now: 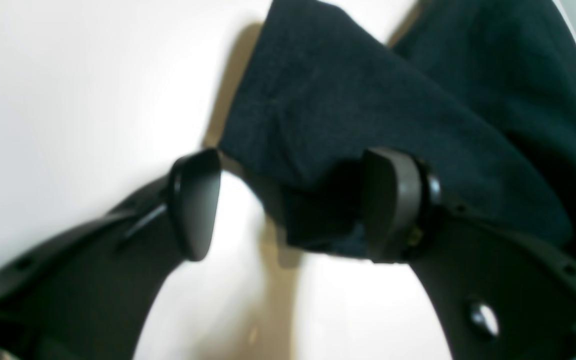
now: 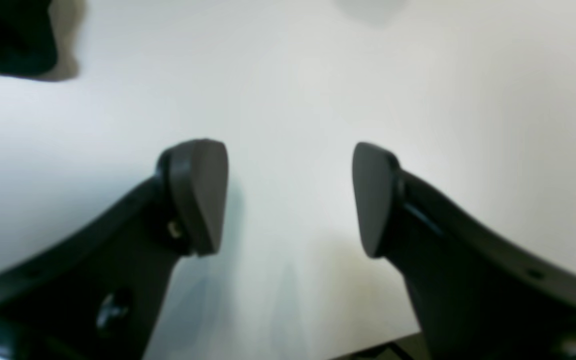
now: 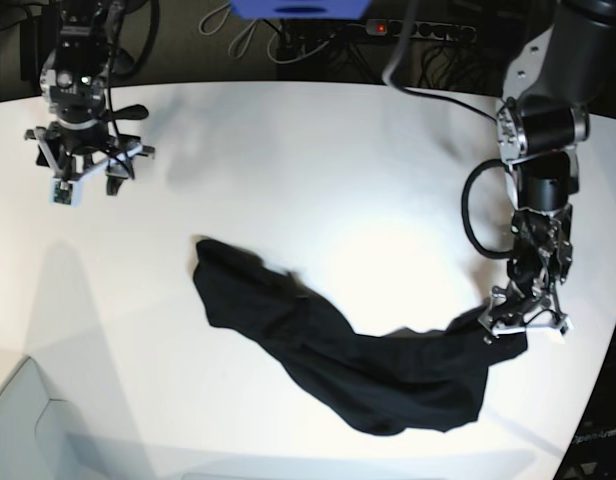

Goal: Layout the t-shirt on the table in an organized manner, then fold the t-shirt properly
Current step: 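Pull the shirt edge with the left gripper away from the right gripper, then grasp the opposite shirt edge with the right gripper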

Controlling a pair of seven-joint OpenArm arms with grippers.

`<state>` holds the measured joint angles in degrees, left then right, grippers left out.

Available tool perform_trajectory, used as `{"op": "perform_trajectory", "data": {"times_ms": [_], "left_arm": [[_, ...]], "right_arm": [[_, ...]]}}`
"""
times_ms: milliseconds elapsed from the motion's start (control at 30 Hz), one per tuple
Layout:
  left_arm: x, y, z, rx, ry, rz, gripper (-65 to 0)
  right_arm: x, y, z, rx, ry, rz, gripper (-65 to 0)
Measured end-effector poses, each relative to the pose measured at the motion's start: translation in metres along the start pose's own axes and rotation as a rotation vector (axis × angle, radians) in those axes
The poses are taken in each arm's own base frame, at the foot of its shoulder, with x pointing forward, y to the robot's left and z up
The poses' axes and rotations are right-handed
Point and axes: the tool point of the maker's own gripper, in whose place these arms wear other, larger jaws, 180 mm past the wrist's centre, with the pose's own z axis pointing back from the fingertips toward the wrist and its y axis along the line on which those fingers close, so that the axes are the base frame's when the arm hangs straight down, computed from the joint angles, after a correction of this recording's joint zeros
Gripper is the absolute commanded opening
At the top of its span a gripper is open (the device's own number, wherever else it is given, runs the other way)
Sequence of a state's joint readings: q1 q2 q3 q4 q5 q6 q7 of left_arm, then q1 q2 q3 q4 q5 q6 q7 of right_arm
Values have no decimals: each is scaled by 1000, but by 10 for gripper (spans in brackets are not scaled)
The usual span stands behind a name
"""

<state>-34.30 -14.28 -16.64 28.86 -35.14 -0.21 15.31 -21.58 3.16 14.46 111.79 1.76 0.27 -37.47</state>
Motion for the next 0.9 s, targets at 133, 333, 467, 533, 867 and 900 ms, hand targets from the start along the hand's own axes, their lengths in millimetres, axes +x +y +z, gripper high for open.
{"op": "perform_trajectory", "data": {"times_ms": [133, 333, 467, 533, 867, 900], "left_arm": [[0, 0, 0, -1, 0, 6, -455], [1, 0, 0, -1, -1, 11, -641], [5, 0, 6, -19, -18, 24, -648], [21, -5, 19, -66, -87, 56, -648], [47, -38, 120, -357, -152, 111, -648], [45, -28, 130, -352, -134, 115, -648]], "right_arm": [[1, 0, 0, 0, -2, -1, -254], [3, 0, -1, 1, -8, -3, -254], [3, 0, -1, 1, -7, -2, -254], [5, 1, -1, 4, -12, 1, -254], [25, 1, -5, 6, -61, 11, -248], [26, 5, -5, 16, -66, 17, -248]]}}
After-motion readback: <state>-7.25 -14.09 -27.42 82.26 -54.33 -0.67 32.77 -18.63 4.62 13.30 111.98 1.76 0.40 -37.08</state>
